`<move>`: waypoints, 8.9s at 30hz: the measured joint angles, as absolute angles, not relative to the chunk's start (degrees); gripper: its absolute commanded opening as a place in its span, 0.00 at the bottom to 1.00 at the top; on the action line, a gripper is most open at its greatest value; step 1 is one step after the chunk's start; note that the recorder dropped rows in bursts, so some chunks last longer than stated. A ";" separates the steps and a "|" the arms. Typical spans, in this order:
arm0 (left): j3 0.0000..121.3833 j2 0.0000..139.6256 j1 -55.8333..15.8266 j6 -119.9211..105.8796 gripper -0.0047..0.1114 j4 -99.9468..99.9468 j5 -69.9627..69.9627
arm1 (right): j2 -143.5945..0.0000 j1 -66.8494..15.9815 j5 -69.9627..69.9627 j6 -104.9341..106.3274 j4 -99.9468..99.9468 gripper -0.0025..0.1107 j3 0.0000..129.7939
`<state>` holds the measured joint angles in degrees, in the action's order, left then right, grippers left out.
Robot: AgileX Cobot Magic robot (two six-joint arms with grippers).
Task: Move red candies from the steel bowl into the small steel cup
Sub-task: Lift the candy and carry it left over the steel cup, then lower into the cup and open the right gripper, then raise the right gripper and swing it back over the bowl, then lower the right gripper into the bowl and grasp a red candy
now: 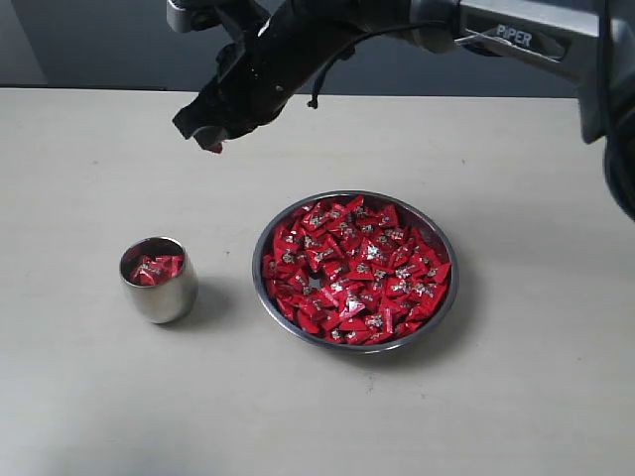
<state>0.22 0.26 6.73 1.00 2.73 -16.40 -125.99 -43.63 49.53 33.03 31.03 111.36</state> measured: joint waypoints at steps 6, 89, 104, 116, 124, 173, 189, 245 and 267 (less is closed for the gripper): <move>0.22 0.26 6.73 1.00 0.04 2.73 -16.40 | -131.67 -46.96 60.88 41.62 31.06 0.01 124.47; 0.22 0.26 6.73 1.00 0.04 2.73 -16.40 | -135.81 -56.19 66.38 29.73 7.66 0.10 128.01; 0.22 0.26 6.73 1.00 0.04 2.73 -16.40 | -132.95 -55.91 56.68 18.35 6.04 0.01 128.01; 0.22 0.26 6.73 1.00 0.04 2.73 -16.40 | -132.23 -48.15 55.13 16.65 13.74 0.01 128.01; 0.22 0.26 6.73 1.00 0.04 2.73 -16.40 | -131.24 -44.24 54.95 13.66 13.53 0.01 128.01; 0.22 0.26 6.73 1.00 0.04 2.73 -16.40 | -78.36 -33.45 1.72 -4.53 -3.23 0.01 40.54; 0.22 0.26 6.73 1.00 0.04 2.73 -16.40 | -100.84 -33.32 11.98 -0.61 -5.28 0.01 56.28; 0.22 0.26 6.73 1.00 0.04 2.73 -16.40 | -118.48 -36.02 33.86 28.33 19.98 0.39 78.23; 0.22 0.26 6.73 1.00 0.04 2.73 -16.40 | -122.16 -36.02 33.20 28.33 18.11 0.02 78.72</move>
